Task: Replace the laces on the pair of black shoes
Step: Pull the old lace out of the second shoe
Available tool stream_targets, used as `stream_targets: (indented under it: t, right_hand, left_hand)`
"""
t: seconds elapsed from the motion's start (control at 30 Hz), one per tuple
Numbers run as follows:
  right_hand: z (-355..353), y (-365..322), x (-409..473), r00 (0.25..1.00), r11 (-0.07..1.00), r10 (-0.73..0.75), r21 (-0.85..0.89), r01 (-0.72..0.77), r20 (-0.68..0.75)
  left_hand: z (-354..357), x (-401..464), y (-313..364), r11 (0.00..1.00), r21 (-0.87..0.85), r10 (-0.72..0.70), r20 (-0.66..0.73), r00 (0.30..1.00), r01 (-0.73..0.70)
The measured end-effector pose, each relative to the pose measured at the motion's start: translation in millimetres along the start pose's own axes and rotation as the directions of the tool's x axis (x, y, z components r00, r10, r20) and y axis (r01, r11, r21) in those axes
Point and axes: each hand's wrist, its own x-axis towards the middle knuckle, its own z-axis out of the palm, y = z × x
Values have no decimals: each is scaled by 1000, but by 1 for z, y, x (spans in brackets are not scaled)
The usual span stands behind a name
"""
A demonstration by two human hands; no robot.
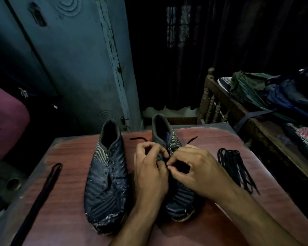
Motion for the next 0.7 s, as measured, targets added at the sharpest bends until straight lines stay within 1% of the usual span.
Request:
stream_targets:
  t: [0.07, 0.13, 0.2, 0.27, 0.37, 0.4, 0.47, 0.5, 0.53, 0.6, 0.7]
  right_hand:
    - [-7, 3, 1, 997, 995, 58, 83, -54, -45]
    - [-13, 9, 2, 970, 966, 209, 182, -185, -124]
    - [-13, 17, 3, 913, 907, 382, 245, -342, -145]
    - [-12, 21, 4, 869, 842, 490, 293, -452, -68]
    - [-12, 16, 4, 818, 740, 563, 367, -563, 120]
    - [-13, 13, 5, 785, 677, 590, 413, -609, 189]
    - [-16, 9, 5, 693, 492, 643, 518, -699, 325]
    - [-17, 7, 6, 661, 419, 655, 551, -722, 366]
    - [-16, 5, 6, 648, 383, 659, 572, -725, 381]
    - [-12, 1, 8, 655, 375, 663, 597, -709, 362]
    - [-7, -4, 9, 671, 421, 677, 590, -689, 301]
  left_hand:
    - [-2, 2, 0, 1000, -8, -15, 3, 1000, 15]
    - [-4, 3, 0, 1000, 12, -15, -2, 1000, 15]
    - [-6, 2, 4, 1000, 28, -1, -8, 1000, 2]
    - [-6, 0, 9, 999, 49, -5, 22, 1000, 4]
    - [-2, -3, 10, 996, 77, 28, 90, 996, -35]
    - [-1, -4, 9, 996, 71, 46, 97, 994, -53]
    - [-2, -3, 6, 999, 2, 50, 85, 995, -51]
    - [-3, -3, 6, 999, -42, 34, 69, 997, -31]
    - [-4, -2, 6, 997, -77, 13, 58, 998, -8]
    - [-5, -2, 7, 991, -128, -26, 73, 997, 36]
    - [-6, -3, 11, 973, -220, -38, 165, 986, 75]
